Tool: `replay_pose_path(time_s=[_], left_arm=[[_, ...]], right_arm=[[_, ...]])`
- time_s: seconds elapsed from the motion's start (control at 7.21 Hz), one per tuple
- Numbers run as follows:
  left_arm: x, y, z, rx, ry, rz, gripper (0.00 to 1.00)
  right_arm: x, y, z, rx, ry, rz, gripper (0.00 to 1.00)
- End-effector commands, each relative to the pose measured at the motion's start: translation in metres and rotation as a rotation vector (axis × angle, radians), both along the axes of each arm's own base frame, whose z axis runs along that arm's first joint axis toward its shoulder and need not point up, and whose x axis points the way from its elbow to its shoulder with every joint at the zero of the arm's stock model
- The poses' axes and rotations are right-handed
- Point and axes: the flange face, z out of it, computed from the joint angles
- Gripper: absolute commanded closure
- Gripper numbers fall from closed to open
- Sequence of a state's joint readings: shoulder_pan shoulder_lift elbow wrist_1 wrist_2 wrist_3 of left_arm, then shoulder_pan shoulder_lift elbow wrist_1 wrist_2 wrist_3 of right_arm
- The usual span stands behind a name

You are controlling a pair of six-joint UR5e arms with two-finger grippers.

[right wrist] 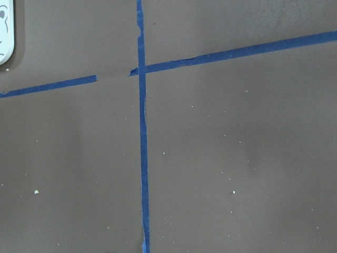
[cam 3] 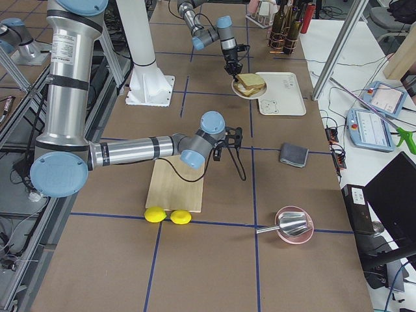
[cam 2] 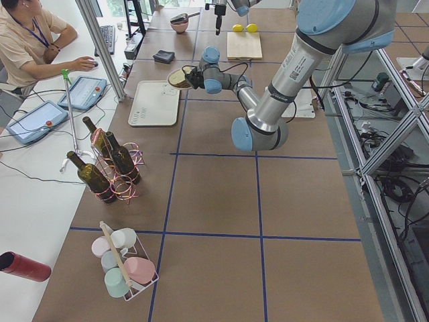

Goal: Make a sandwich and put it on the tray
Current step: 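Lift the plate with the left gripper and carry it onto the tray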

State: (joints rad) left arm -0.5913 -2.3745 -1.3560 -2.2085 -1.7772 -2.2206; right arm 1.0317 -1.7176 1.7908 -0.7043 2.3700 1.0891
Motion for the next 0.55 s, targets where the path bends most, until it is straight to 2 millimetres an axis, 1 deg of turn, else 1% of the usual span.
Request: replay_pose_path(time_s=[0.0, 0.14, 0.28, 0.42], left_arm=[[0.012, -0.058, 0.033, -0.061, -0.032, -0.068, 1.00], [0.012, -0.077, 0.044, -0.050, -0.021, -0.085, 1.00], [0.014, -0.095, 0.051, -0.050, -0.023, -0.101, 1.00], [0.015, -0.099, 0.045, -0.046, -0.024, -0.108, 1.00]], right_arm=[[0.000, -0.001, -0.004, 0.007, -0.004, 0.001, 0.00], [0.000, -0.001, -0.004, 0.007, -0.004, 0.001, 0.00], [0.000, 0.000, -0.003, 0.005, -0.003, 0.001, 0.00], [0.001, 0.001, -0.002, 0.002, -0.001, 0.001, 0.00]])
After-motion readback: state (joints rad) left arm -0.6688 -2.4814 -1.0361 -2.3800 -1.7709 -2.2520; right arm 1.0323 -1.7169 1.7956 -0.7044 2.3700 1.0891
